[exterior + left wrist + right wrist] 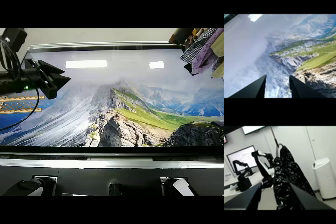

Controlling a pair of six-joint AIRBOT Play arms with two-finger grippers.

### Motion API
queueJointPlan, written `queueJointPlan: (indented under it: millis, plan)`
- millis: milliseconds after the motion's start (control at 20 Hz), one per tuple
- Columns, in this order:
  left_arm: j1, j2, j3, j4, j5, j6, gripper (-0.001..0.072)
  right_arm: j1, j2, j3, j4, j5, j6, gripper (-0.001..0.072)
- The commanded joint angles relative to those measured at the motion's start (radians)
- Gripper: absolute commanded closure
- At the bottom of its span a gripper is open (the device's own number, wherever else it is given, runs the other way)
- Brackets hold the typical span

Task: Fold the clothes and pants, and hang the long-sleeved shirts on hangers.

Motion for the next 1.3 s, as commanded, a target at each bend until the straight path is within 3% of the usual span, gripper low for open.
queueJointPlan:
  millis: [0, 150, 250, 350, 500, 550, 650, 750, 900, 950, 1000, 1050, 1150, 1250]
  plan:
    - [0.000, 0.000, 0.000, 0.001, 0.000, 0.000, 0.0370, -0.001, 0.020, 0.000, 0.084, 0.044, -0.010, 0.0267]
    - [0.000, 0.001, 0.000, 0.014, 0.000, 0.000, 0.0368, -0.001, 0.077, 0.000, 0.083, 0.101, -0.011, 0.0267]
    - [0.000, 0.002, 0.000, 0.020, 0.000, -0.008, 0.0318, -0.001, 0.129, 0.000, 0.083, 0.101, -0.010, 0.0267]
    - [0.000, 0.003, 0.000, 0.028, 0.001, -0.082, 0.0310, -0.001, 0.186, 0.000, 0.083, 0.048, -0.010, 0.0269]
    - [0.001, 0.009, 0.000, 0.086, 0.000, -0.303, 0.0276, -0.001, 0.246, 0.000, 0.093, -0.074, -0.002, 0.0293]
    - [0.001, 0.010, 0.000, 0.121, 0.000, -0.401, 0.0173, -0.001, 0.254, 0.000, 0.142, -0.115, 0.018, 0.0295]
    - [0.001, 0.010, 0.000, 0.202, -0.001, -0.575, 0.0152, 0.003, 0.256, 0.000, 0.415, -0.184, 0.006, 0.0295]
    - [0.001, 0.008, 0.000, 0.271, -0.001, -0.700, 0.0152, 0.100, 0.249, 0.000, 0.737, -0.145, -0.290, 0.0337]
    - [0.000, 0.008, 0.000, 0.283, -0.001, -0.732, 0.0156, 0.428, 0.182, 0.000, 1.142, 0.090, -0.864, 0.0354]
    - [0.001, 0.008, 0.000, 0.283, -0.005, -0.732, 0.0164, 0.551, 0.143, 0.000, 1.204, 0.185, -1.019, 0.0393]
    - [0.001, 0.008, 0.000, 0.286, -0.019, -0.732, 0.0205, 0.680, 0.101, 0.000, 1.208, 0.291, -1.145, 0.0513]
    - [0.001, 0.008, 0.000, 0.293, -0.044, -0.732, 0.0324, 0.785, 0.065, 0.000, 1.199, 0.392, -1.229, 0.0666]
    - [0.000, 0.008, -0.001, 0.321, -0.117, -0.727, 0.0686, 0.961, -0.006, -0.001, 1.147, 0.595, -1.299, 0.0683]
    - [0.000, 0.016, -0.018, 0.354, -0.160, -0.721, 0.0686, 1.078, -0.056, -0.012, 1.048, 0.760, -1.289, 0.0684]
